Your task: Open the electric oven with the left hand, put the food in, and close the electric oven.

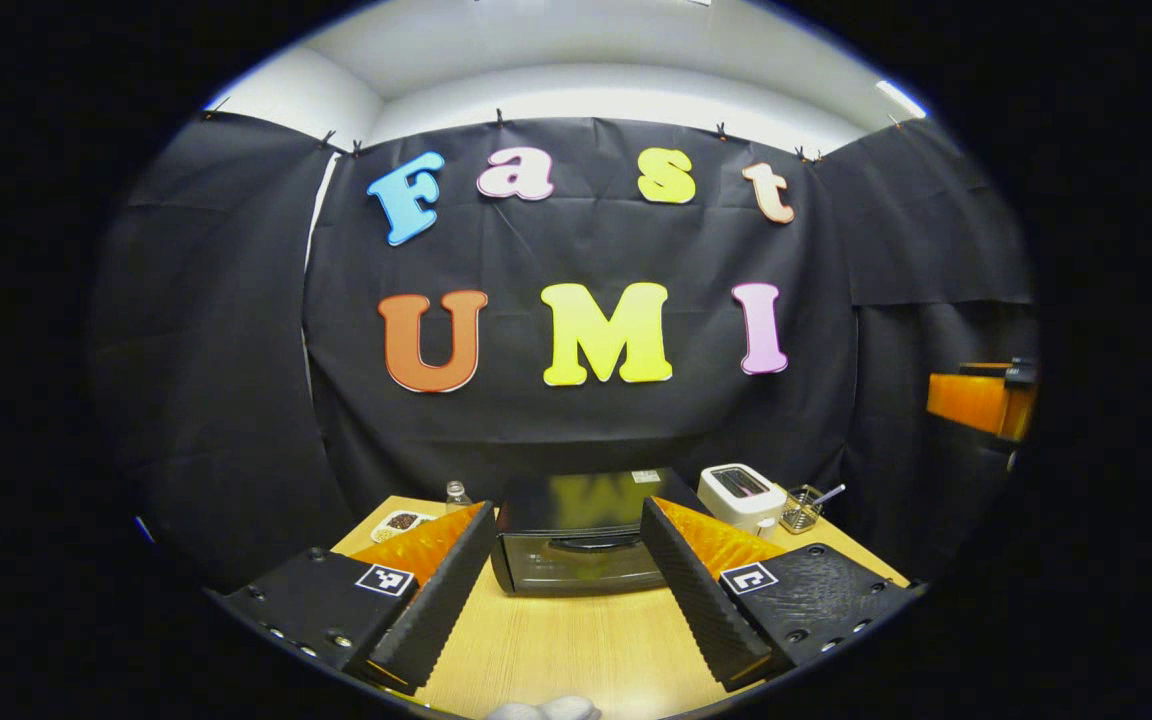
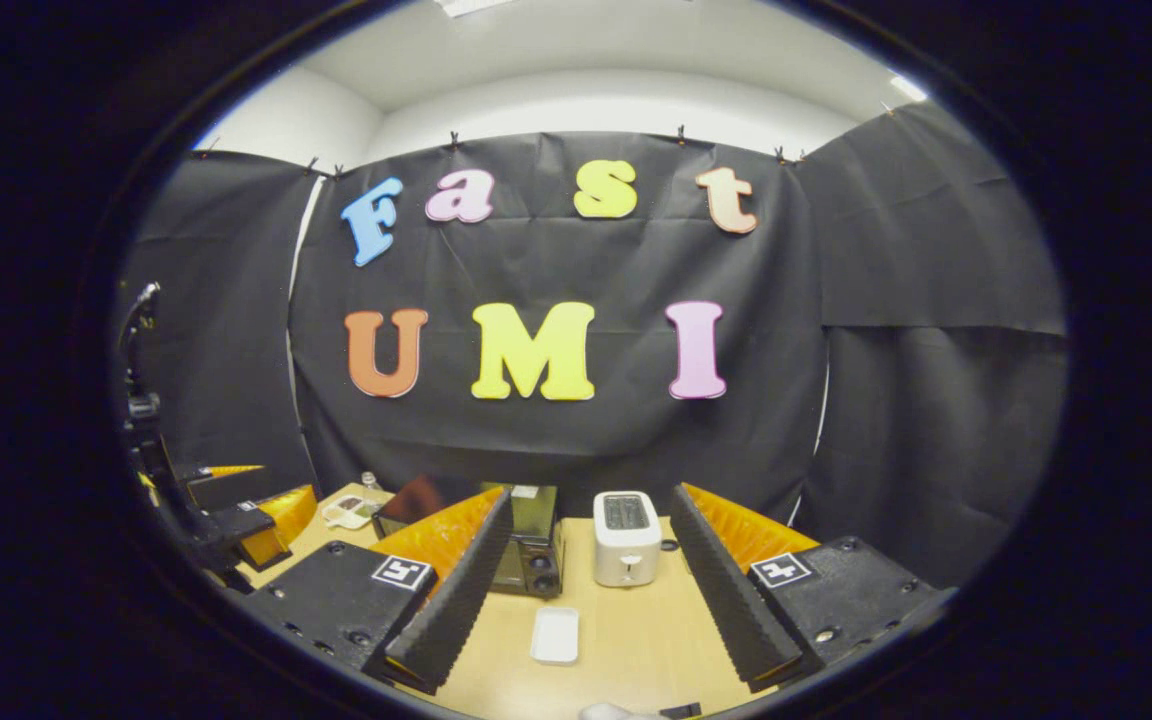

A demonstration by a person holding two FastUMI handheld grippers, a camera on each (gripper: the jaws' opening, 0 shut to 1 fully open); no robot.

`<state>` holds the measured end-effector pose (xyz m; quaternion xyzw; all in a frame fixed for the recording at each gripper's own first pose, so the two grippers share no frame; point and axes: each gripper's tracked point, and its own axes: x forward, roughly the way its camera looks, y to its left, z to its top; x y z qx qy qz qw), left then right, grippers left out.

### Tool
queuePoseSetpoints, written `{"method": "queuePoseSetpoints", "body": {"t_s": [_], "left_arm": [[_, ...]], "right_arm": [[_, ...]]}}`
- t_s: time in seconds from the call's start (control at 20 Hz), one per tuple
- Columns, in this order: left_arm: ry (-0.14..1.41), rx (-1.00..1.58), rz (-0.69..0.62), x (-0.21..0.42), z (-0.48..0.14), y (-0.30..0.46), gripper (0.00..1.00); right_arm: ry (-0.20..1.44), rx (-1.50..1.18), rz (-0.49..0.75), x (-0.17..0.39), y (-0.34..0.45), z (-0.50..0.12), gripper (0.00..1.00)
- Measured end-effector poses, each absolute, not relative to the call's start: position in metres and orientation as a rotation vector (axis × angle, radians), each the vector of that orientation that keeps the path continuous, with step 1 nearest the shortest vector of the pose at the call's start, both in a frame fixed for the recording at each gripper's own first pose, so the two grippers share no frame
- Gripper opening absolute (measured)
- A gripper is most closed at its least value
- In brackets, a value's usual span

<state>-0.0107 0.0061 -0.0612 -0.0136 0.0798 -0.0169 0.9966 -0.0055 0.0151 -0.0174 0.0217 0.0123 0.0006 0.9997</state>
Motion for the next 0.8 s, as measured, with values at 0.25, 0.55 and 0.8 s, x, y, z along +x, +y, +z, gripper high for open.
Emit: {"method": "queuePoseSetpoints", "body": {"t_s": [0.25, 0.55, 0.8], "left_arm": [[0.091, -0.027, -0.013, -0.042, -0.019, 0.02, 0.95], [0.095, -0.052, 0.007, -0.063, -0.013, 0.031, 0.95], [0.091, -0.051, 0.0, -0.072, -0.009, 0.033, 0.95]], "right_arm": [[0.003, 0.043, 0.016, -0.029, 0.031, -0.008, 0.91], [-0.029, 0.033, 0.018, -0.048, 0.042, 0.007, 1.0], [-0.036, 0.023, 0.018, -0.057, 0.047, 0.011, 1.0]]}}
